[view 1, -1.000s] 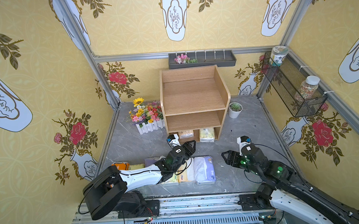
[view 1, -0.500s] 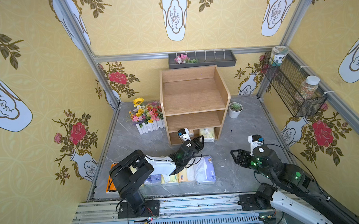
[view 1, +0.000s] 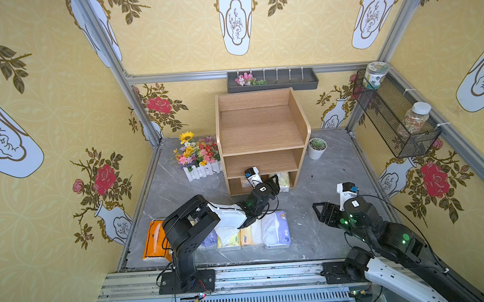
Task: Remove the tissue boxes from the shelf
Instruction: Pick up a box of tissues from the shelf.
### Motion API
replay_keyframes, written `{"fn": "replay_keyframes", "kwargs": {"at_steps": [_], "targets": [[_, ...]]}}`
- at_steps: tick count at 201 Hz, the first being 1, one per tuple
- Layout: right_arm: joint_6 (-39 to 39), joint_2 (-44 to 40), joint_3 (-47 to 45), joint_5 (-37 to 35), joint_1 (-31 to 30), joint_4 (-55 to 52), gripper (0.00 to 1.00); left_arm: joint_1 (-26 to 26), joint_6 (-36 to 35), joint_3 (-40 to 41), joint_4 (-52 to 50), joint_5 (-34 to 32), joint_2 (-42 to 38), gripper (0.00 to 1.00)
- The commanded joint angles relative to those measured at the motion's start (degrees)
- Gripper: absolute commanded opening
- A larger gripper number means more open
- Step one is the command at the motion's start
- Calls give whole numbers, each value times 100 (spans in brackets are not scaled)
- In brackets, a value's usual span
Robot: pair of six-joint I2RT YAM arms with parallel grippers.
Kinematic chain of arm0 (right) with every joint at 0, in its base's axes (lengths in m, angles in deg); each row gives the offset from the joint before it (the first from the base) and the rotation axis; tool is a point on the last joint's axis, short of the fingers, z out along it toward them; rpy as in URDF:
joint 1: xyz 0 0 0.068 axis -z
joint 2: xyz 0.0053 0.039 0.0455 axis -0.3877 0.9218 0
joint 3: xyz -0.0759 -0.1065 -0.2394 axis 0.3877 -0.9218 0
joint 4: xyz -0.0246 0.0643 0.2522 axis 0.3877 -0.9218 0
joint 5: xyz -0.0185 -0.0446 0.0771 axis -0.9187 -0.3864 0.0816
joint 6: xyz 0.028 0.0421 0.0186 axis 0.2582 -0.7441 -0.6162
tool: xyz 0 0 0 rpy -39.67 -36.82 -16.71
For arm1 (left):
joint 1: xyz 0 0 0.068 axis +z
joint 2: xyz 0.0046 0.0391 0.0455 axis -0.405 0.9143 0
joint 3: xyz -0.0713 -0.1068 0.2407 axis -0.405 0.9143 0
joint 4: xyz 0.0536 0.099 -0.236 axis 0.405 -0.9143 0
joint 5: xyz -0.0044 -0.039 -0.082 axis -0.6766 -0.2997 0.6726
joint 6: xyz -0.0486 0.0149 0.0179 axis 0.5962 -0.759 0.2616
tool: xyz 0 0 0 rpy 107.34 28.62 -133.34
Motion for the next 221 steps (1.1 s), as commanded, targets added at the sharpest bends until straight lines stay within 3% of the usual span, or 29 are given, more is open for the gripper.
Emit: {"fn": "replay_keyframes", "kwargs": {"at_steps": [1, 81, 154, 221], "targets": [[-21, -34, -2, -64, 1, -20, 72, 18, 413, 200, -480, 233, 166, 47], [-34, -63, -72, -56, -6, 32, 71, -629, -1107, 595, 694, -1078, -190, 46], [-44, -176, -45, -47, -1, -72, 71, -483, 1036, 1202, 1696, -489, 254, 42], [-66, -122, -158, 91, 0, 121, 71, -145, 1746, 1178, 2082, 114, 609, 43]]}}
